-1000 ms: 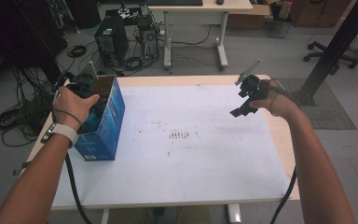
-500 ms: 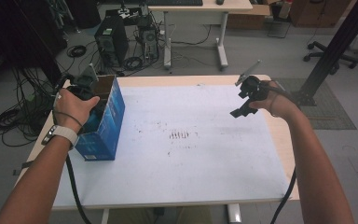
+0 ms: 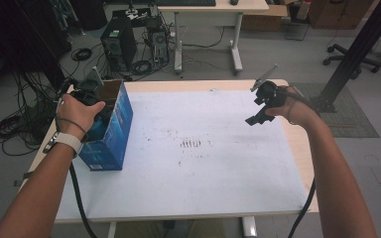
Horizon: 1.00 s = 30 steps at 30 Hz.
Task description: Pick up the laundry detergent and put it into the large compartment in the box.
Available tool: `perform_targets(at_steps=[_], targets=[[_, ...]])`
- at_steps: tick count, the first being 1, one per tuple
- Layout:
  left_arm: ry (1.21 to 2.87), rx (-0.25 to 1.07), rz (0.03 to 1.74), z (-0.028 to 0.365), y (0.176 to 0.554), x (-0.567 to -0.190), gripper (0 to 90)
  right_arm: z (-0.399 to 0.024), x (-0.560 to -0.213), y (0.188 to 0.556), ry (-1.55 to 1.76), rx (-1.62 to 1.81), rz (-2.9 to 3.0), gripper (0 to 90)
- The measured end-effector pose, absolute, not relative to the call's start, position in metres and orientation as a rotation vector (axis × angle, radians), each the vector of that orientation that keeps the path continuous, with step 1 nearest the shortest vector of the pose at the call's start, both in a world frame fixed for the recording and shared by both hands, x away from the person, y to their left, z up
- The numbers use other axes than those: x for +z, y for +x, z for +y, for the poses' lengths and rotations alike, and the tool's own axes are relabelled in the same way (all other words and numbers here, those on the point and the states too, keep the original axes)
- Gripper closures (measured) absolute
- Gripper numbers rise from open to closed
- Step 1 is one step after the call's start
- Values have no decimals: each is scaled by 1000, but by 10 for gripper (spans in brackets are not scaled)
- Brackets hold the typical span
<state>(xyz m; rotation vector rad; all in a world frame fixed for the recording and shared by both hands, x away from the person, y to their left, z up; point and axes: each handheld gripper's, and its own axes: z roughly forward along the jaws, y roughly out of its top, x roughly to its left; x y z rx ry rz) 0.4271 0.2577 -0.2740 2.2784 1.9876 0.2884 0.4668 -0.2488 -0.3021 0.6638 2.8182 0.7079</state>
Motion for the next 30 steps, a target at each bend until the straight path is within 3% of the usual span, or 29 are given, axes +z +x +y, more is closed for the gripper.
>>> perform_targets(at_steps=[30], targets=[[2266, 294, 1965, 261, 426, -274, 251, -249, -304, 466, 670, 702, 2822, 58]])
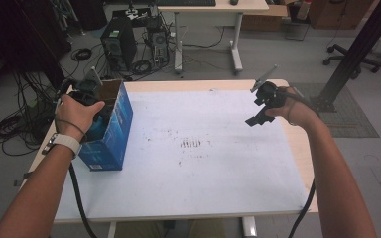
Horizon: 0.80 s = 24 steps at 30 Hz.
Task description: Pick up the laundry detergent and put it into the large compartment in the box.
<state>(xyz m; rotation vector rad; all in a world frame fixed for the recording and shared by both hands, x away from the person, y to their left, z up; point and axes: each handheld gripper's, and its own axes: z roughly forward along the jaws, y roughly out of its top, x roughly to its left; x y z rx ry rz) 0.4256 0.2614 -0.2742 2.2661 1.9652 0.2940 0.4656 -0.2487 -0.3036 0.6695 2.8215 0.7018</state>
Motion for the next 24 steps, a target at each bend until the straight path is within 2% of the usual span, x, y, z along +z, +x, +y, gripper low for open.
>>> perform_targets(at_steps=[6, 9, 24], targets=[[2253, 297, 1967, 262, 425, -273, 244, -248, -303, 465, 665, 705, 2821, 58], [2242, 314, 1970, 263, 424, -271, 211, -249, -303, 465, 672, 704, 2820, 58], [2239, 295, 1958, 265, 423, -265, 195, -250, -301, 463, 671, 709, 2815, 59]])
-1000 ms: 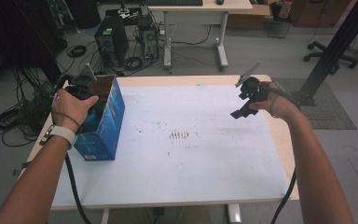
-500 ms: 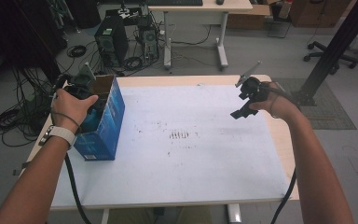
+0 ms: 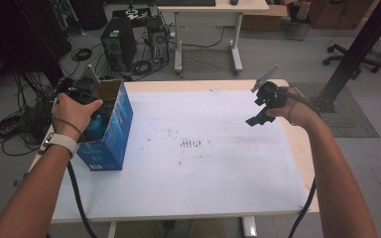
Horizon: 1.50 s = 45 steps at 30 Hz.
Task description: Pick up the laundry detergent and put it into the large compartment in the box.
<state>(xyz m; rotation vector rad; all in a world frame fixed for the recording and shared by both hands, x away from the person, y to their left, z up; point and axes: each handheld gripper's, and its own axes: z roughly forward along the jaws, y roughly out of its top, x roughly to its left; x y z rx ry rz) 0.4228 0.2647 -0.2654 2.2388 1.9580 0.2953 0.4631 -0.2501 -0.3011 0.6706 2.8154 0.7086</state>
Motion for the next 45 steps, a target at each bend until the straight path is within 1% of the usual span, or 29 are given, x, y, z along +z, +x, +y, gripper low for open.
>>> perform_targets(at_steps=[8, 20, 24, 45], targets=[[2243, 311, 1951, 264, 422, -260, 160, -251, -300, 462, 670, 711, 2814, 59], [2224, 287, 1925, 268, 418, -254, 157, -252, -298, 460, 671, 713, 2808, 60], [2211, 294, 1912, 268, 417, -248, 150, -252, -296, 459, 669, 715, 2805, 60], [2263, 302, 1808, 253, 404, -214, 144, -253, -291, 455, 664, 720, 2800, 61]])
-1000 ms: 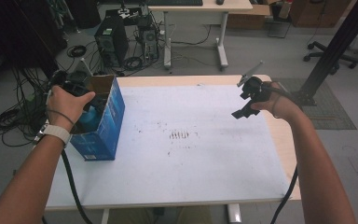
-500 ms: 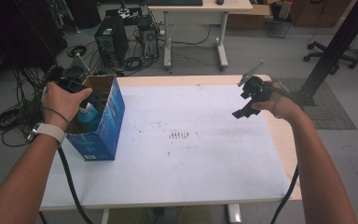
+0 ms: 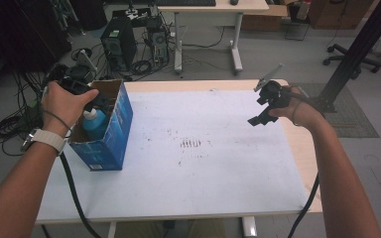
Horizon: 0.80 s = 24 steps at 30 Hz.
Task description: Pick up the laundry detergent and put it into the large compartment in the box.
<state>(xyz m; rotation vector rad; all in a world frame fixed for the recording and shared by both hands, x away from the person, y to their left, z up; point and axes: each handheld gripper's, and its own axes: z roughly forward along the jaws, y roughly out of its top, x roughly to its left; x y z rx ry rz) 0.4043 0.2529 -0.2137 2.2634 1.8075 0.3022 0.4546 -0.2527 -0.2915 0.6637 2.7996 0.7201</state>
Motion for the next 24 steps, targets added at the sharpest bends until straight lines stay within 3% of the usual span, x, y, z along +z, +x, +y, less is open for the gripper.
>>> perform_targets(at_steps=[24], targets=[[2381, 259, 1651, 221, 387, -191, 142, -252, -286, 451, 656, 719, 2793, 61]])
